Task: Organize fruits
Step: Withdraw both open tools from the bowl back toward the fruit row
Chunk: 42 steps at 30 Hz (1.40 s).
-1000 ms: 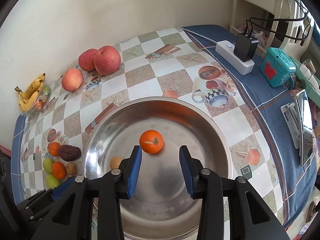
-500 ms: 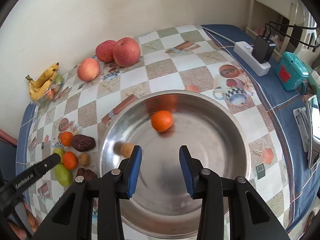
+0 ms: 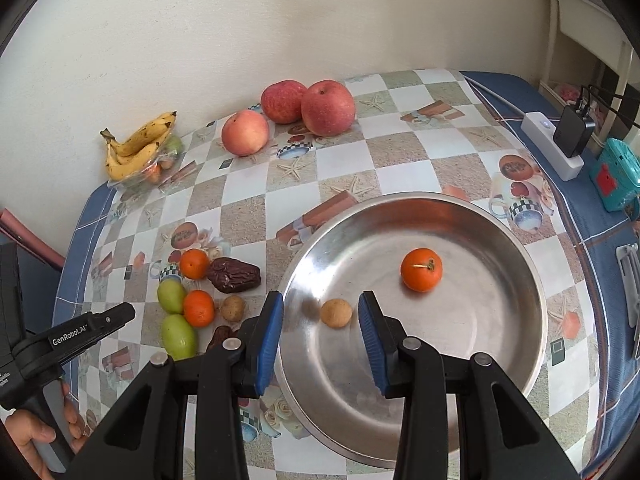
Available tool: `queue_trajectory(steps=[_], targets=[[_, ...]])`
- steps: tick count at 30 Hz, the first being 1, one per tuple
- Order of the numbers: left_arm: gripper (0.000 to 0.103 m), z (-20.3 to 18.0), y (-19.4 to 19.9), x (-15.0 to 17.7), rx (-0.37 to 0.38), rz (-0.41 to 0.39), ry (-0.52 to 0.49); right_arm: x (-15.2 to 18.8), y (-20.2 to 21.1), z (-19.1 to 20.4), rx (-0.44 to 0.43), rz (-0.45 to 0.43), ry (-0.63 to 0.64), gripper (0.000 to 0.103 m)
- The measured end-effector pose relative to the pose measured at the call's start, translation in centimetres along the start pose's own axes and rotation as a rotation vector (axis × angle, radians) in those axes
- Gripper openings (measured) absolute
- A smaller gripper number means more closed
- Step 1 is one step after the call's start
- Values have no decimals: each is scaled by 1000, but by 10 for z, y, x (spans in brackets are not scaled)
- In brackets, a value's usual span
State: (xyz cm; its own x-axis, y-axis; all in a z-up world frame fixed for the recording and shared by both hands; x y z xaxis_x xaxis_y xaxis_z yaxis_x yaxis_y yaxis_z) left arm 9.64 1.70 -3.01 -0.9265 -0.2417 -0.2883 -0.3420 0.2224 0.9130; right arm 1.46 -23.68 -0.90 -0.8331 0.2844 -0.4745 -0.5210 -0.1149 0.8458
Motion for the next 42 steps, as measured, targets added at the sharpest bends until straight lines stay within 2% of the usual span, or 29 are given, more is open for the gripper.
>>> queue_trajectory(steps=[12, 13, 14, 15, 16, 17, 21, 23, 24, 25, 27, 28, 31, 33, 37, 39, 42], targets=[[27, 9, -5, 10, -13, 42, 3, 6, -13, 1, 12, 46, 7, 40], [29, 8, -7, 10, -15, 47, 0, 6, -15, 2, 15, 51, 10, 40], [32, 8, -9, 11, -20, 55, -6, 7, -17, 2, 18, 58, 12, 40], [41, 7, -12, 12, -24, 65, -10, 7, -18, 2, 20, 62, 13, 40], [54, 6, -14, 13, -26, 72, -12, 8, -20, 2, 23, 70, 15, 40], [58, 6, -16, 14, -26, 78, -15, 8, -22, 2, 25, 75, 17, 40], [63, 0, -20, 16, -35, 91, -40, 11, -27, 3, 34, 93, 24, 40], [74, -1, -24, 18, -49, 104, -52, 12, -29, 3, 37, 101, 27, 40], [83, -1, -26, 19, -60, 108, -59, 13, -30, 3, 40, 104, 29, 42], [90, -1, -27, 20, -68, 107, -63, 13, -31, 3, 44, 107, 32, 46], [99, -1, -29, 20, -82, 104, -72, 14, -33, 3, 56, 110, 35, 70], [103, 0, -30, 20, -85, 101, -71, 14, -34, 4, 60, 111, 37, 73], [103, 3, -30, 19, -93, 90, -62, 15, -36, 3, 69, 116, 40, 74], [103, 4, -31, 19, -114, 81, -62, 16, -39, 2, 74, 124, 39, 86], [103, 6, -30, 17, -134, 63, -67, 18, -42, 2, 74, 129, 40, 86], [103, 6, -28, 17, -133, 58, -70, 18, -43, 2, 78, 120, 41, 95], [103, 5, -26, 16, -138, 43, -80, 18, -40, 4, 90, 90, 46, 96]])
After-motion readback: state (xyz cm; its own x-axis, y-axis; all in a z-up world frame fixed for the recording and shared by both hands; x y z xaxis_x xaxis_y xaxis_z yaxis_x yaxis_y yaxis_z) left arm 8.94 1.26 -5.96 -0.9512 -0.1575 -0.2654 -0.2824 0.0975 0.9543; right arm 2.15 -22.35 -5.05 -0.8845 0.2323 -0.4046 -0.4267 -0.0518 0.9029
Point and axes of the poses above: each gripper's, at about its wrist camera, not at the fingertips, and y roughly against the way its jaws point, z to its left, x to its underside, the point moved 2 cm from there along -y, roughly the way its jaws point, and after that the axes turned 7 degrees about y, right-handed, at the moved point
